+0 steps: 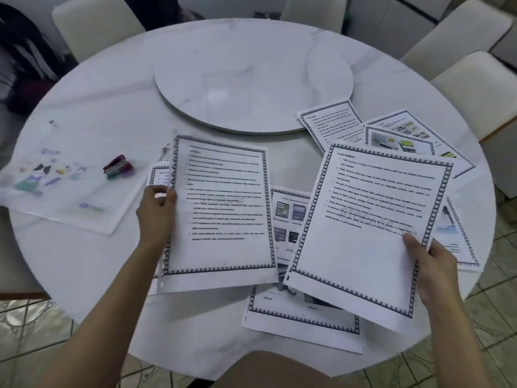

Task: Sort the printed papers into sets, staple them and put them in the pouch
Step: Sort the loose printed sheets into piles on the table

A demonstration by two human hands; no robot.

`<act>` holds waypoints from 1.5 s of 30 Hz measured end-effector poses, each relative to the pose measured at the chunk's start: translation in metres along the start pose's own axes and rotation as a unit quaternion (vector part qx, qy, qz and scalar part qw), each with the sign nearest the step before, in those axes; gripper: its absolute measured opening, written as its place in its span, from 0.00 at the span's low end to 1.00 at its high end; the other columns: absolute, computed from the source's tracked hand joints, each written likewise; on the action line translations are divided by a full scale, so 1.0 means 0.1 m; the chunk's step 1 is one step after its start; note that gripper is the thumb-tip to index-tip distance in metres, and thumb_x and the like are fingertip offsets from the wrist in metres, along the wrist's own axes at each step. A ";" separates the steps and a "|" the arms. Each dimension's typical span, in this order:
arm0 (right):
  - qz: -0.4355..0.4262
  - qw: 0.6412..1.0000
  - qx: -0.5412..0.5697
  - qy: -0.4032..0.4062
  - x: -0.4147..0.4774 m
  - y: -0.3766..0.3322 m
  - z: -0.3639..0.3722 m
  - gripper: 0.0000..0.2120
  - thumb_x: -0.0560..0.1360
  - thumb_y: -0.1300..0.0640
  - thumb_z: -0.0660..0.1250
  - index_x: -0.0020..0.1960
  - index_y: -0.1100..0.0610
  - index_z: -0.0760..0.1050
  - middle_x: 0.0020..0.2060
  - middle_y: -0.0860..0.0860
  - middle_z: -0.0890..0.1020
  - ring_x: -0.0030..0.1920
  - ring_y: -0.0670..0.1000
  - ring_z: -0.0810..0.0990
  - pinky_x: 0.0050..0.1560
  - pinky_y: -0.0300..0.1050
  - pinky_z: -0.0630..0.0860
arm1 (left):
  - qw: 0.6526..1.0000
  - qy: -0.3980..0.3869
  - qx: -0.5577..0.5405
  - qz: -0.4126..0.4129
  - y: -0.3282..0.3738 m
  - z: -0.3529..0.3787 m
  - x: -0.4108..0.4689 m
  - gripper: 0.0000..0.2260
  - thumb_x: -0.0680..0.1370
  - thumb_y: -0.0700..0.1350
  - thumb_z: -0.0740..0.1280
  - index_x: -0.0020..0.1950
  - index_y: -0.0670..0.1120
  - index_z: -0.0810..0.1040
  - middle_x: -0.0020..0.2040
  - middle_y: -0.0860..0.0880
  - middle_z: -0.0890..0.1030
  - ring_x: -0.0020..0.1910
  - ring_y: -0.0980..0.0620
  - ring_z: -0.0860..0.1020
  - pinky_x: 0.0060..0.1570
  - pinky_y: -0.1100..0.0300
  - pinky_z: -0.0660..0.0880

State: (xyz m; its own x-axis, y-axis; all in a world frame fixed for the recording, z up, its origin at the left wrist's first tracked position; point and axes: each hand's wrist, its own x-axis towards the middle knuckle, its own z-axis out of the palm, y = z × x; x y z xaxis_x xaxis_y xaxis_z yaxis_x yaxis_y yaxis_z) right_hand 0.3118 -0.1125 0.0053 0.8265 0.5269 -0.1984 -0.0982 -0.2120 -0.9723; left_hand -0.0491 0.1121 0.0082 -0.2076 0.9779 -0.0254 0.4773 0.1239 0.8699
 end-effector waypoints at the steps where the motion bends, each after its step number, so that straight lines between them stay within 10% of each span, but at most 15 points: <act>1: 0.000 1.000 -0.003 -0.001 -0.02 0.00 0.03 0.16 0.76 0.58 0.65 0.62 0.63 0.73 0.51 0.54 0.79 0.49 0.51 0.78 0.40 0.32 0.78 | 1.000 0.007 0.008 -0.010 -0.09 -0.07 0.07 0.12 0.79 0.44 0.61 0.60 0.40 0.72 0.53 0.41 0.78 0.52 0.45 0.75 0.44 0.63 0.64; 8: 0.018 0.999 -0.021 -0.025 -0.20 -0.07 0.36 0.16 0.67 0.47 0.70 0.51 0.55 0.78 0.40 0.43 0.83 0.43 0.44 0.81 0.39 0.32 0.79 | 0.996 -0.034 0.028 -0.077 -0.56 -0.31 0.32 0.16 0.79 0.45 0.62 0.65 0.42 0.69 0.61 0.37 0.75 0.60 0.40 0.73 0.52 0.57 0.67; 17: 0.026 0.989 -0.090 -0.118 -0.27 -0.17 1.39 0.08 0.76 0.56 0.66 0.53 0.58 0.77 0.45 0.52 0.82 0.43 0.50 0.81 0.40 0.40 0.79 | 0.988 -0.128 0.087 0.010 -0.67 -0.39 0.44 0.21 0.75 0.37 0.66 0.67 0.44 0.69 0.59 0.43 0.76 0.53 0.46 0.76 0.58 0.49 0.73; 30: 0.057 0.968 -0.094 -0.226 -0.50 -0.06 2.76 0.07 0.76 0.58 0.66 0.53 0.56 0.78 0.49 0.54 0.83 0.48 0.53 0.82 0.50 0.48 0.79 | 0.991 -0.130 -0.024 0.006 -0.64 -0.61 0.30 0.15 0.79 0.43 0.62 0.66 0.47 0.71 0.61 0.49 0.77 0.52 0.54 0.75 0.52 0.63 0.68; 37: -0.003 0.966 -0.151 -0.212 -0.69 0.10 2.79 0.17 0.75 0.61 0.66 0.62 0.57 0.70 0.45 0.47 0.75 0.47 0.49 0.75 0.44 0.34 0.72 | 0.988 -0.155 0.014 -0.015 -0.82 -0.65 0.25 0.20 0.76 0.37 0.66 0.67 0.46 0.71 0.58 0.48 0.77 0.51 0.52 0.75 0.55 0.58 0.72; 45: -0.023 0.968 -0.206 -0.144 -0.49 0.10 1.79 0.12 0.75 0.60 0.66 0.59 0.57 0.74 0.45 0.48 0.78 0.46 0.48 0.77 0.44 0.40 0.75 | 0.993 -0.105 0.038 0.030 -0.74 -0.55 0.17 0.17 0.77 0.38 0.63 0.66 0.47 0.72 0.63 0.44 0.73 0.55 0.50 0.74 0.56 0.59 0.69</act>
State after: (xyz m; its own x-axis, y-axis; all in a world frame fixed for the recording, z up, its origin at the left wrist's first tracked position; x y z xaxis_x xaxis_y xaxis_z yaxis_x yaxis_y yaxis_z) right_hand 0.1714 0.0073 -0.0168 0.6308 0.7381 -0.2392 0.2129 -0.4612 -0.8614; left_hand -0.1346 0.1100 -0.0294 0.0015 0.9964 -0.0844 0.5486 0.0697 0.8331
